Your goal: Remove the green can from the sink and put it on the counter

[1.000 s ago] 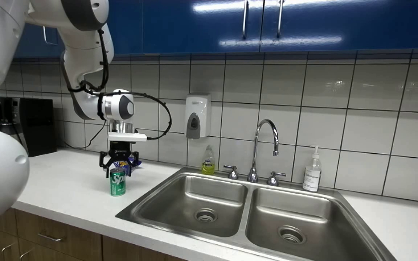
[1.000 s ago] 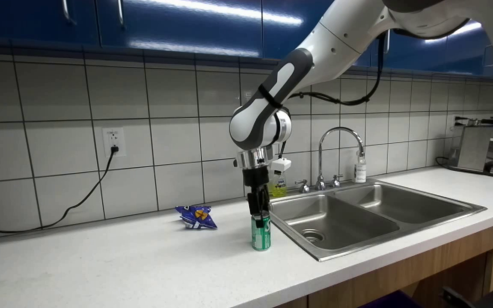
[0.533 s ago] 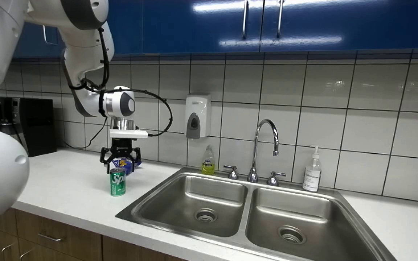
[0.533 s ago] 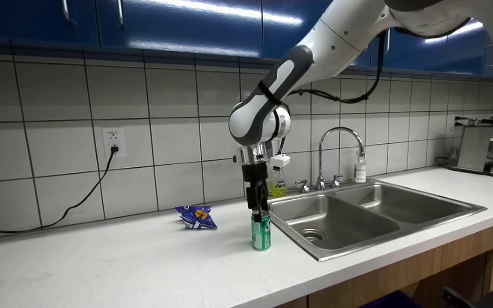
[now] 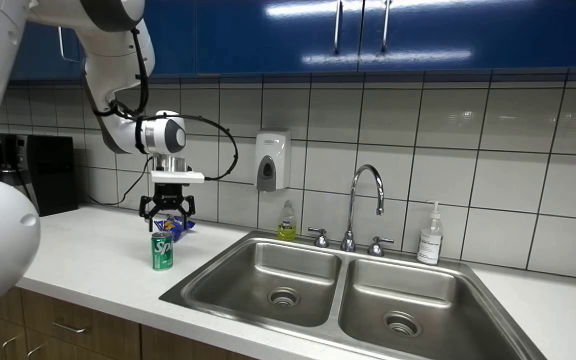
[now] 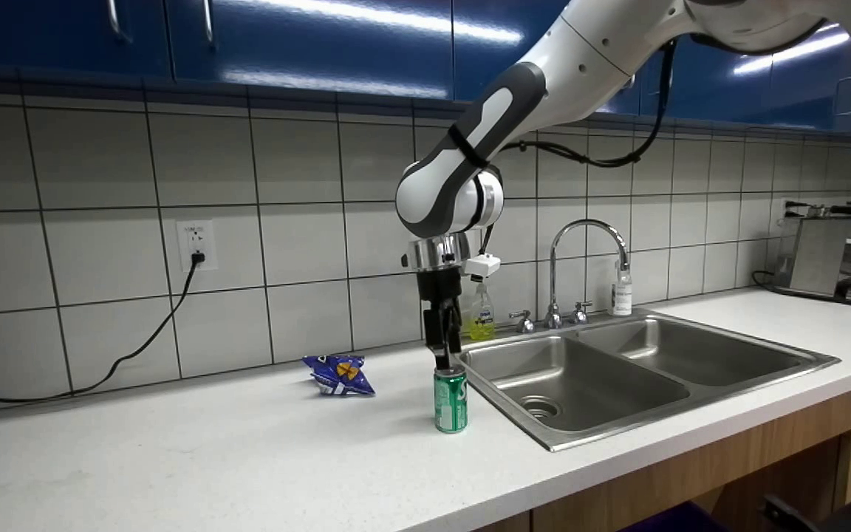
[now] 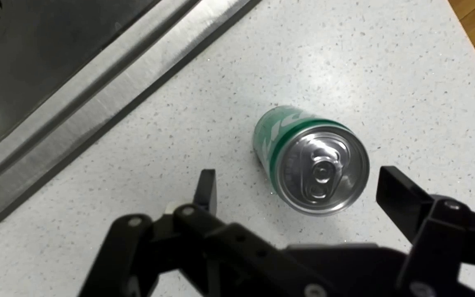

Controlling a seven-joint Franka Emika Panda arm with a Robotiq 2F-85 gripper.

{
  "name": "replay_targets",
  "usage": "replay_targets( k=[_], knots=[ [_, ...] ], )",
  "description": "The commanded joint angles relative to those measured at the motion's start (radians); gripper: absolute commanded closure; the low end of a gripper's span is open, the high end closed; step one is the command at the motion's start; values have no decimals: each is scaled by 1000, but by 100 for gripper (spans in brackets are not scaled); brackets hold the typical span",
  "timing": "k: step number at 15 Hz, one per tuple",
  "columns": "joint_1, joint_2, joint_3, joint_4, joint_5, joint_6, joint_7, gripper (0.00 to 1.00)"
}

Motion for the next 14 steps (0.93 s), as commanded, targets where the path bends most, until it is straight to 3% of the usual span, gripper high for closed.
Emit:
replay_targets(
  k=[1, 14],
  knots=[
    [-8, -57, 3, -34, -25, -19, 29, 0],
    [-64, -178, -55, -160, 9, 16, 132, 0]
  ],
)
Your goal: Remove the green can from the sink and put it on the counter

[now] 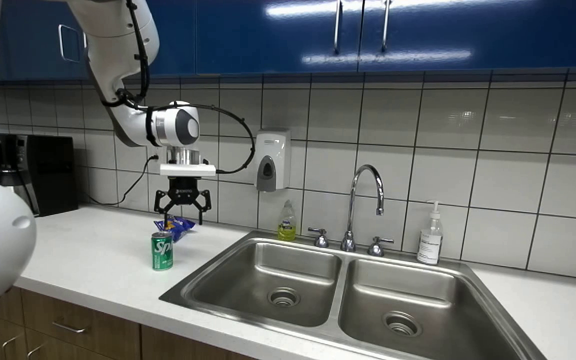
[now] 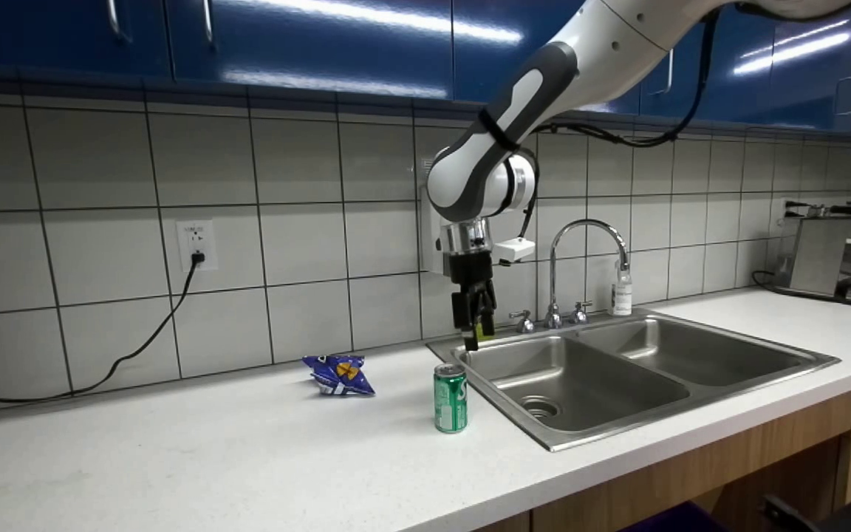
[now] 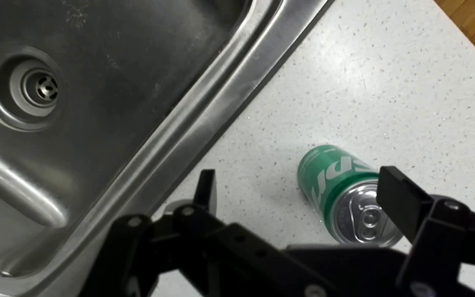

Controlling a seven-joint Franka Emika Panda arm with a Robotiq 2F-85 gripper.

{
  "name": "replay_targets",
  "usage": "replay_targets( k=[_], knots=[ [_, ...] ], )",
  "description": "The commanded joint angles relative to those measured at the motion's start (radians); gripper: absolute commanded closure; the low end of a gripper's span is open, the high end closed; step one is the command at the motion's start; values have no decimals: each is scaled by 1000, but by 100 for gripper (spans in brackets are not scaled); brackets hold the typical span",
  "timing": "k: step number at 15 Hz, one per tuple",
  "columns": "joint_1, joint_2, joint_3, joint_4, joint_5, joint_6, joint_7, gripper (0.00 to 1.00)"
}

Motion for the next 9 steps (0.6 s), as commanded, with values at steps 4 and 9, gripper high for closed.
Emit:
replay_targets(
  k=[4, 9],
  knots=[
    [-45, -123, -38, -136, 22, 26, 83, 0],
    [-76, -205, -82, -239, 33, 46, 142, 0]
  ],
)
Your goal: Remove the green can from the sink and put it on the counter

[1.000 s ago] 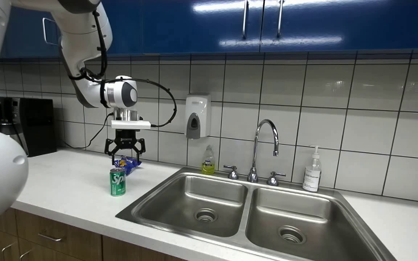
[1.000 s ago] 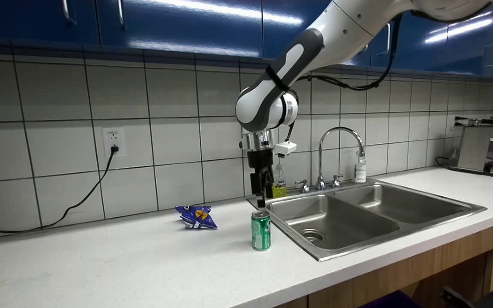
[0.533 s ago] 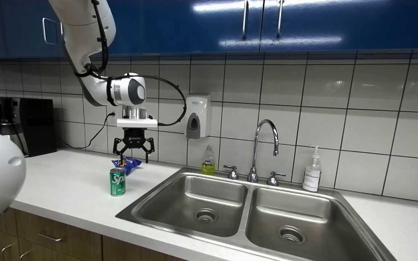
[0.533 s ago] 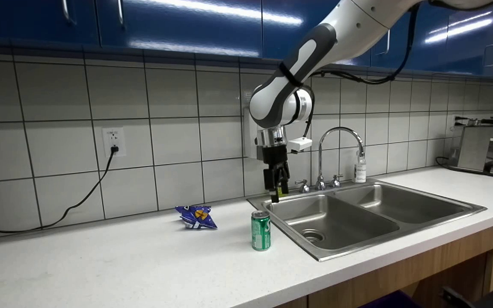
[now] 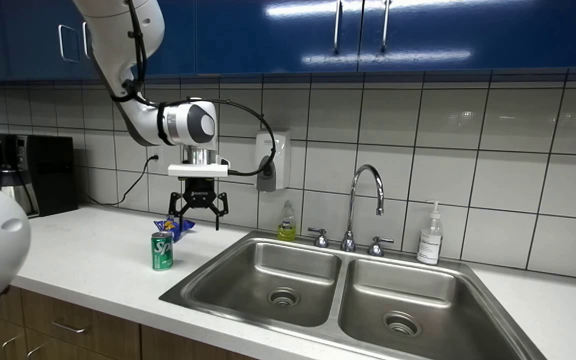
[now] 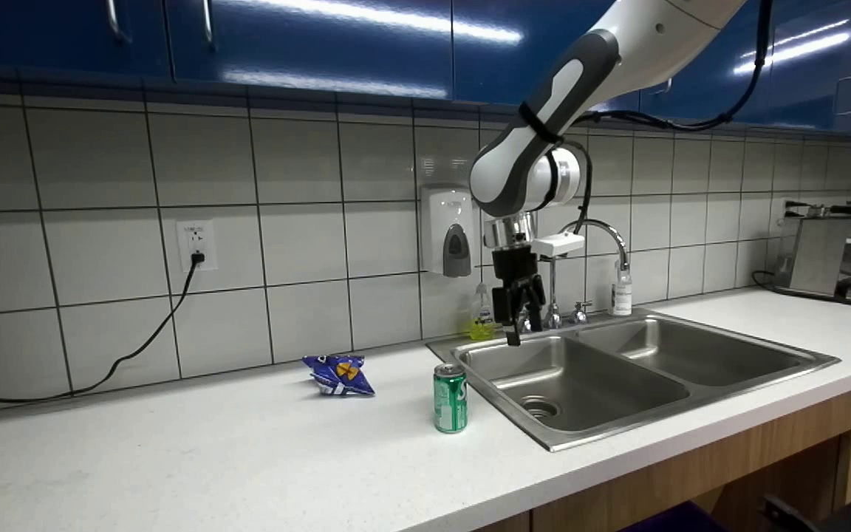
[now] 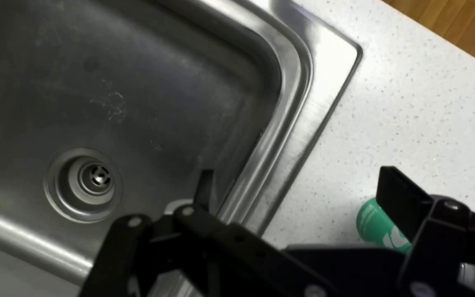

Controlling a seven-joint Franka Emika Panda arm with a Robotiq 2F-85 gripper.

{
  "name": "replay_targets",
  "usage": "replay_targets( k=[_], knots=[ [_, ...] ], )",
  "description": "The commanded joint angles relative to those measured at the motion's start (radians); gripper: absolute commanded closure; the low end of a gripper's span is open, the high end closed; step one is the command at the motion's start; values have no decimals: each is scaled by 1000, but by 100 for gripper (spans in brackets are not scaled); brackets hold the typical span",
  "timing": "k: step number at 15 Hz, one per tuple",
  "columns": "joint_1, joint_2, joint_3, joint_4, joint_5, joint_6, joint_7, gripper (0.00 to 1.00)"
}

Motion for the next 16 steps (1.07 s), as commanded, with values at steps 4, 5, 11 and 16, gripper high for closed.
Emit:
replay_targets(
  k=[4, 5, 11, 16],
  knots=[
    [-36, -150, -41, -174, 48, 40, 87, 0],
    [-38, -167, -48, -193, 54, 38, 95, 0],
    [-53, -263, -84, -303, 72, 53, 143, 0],
    [-73, -338, -119, -374, 76, 52, 170, 0]
  ],
)
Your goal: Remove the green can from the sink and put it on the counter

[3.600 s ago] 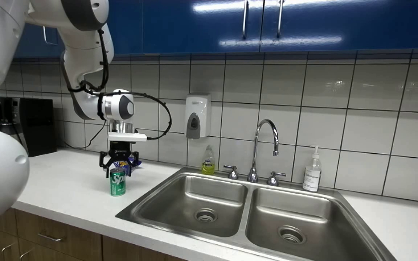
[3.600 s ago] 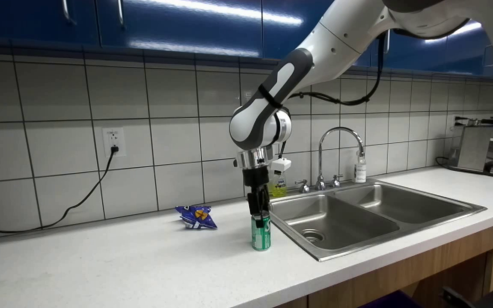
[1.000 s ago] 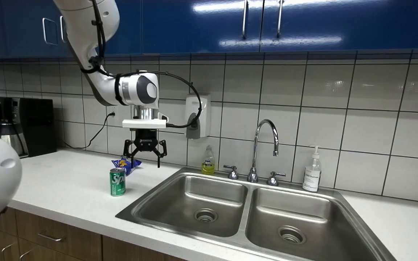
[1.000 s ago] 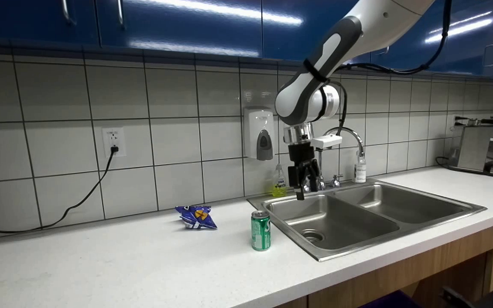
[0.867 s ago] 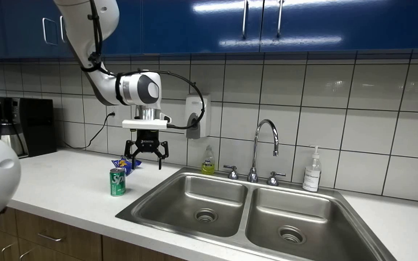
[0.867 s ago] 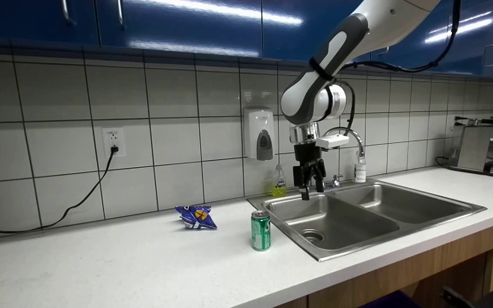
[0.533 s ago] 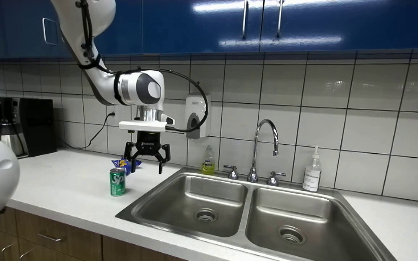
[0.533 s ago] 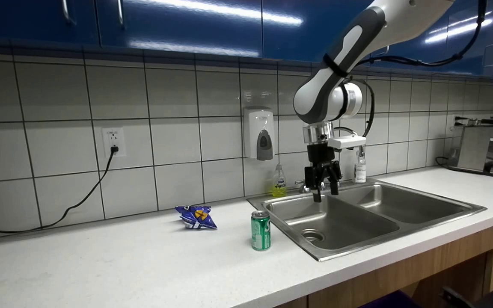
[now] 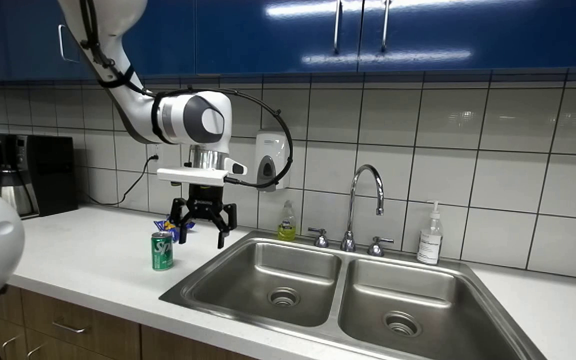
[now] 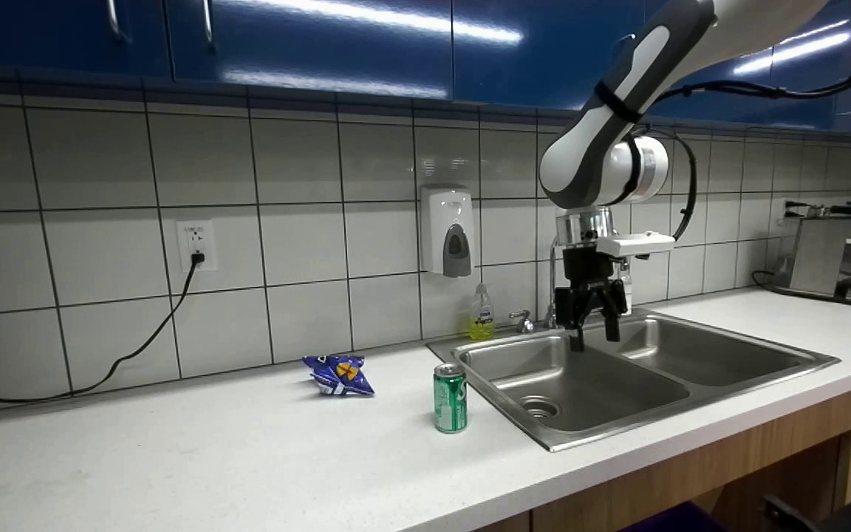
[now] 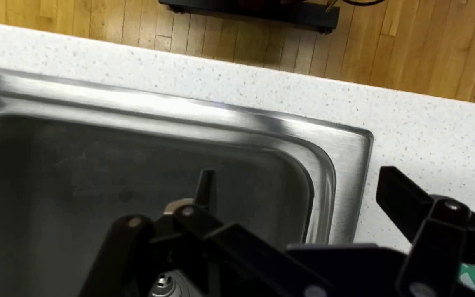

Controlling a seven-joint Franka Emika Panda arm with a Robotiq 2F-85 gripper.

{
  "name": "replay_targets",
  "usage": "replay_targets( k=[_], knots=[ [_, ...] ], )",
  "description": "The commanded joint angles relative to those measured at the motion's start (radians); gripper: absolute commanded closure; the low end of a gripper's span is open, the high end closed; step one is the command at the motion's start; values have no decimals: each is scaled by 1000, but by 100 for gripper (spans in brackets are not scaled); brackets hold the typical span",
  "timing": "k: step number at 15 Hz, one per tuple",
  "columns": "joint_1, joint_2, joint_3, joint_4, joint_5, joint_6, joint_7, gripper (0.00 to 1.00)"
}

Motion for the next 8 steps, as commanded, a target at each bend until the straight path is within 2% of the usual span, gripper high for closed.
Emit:
replay_targets(
  k=[1, 2, 3, 8],
  knots=[
    [-26, -91, -17, -75, 10, 17, 26, 0],
    [-31, -104, -25, -87, 8, 20, 25, 0],
    [-19, -42, -16, -37, 2, -1, 7, 0],
    [-26, -73, -28, -61, 2, 1, 7, 0]
  ],
)
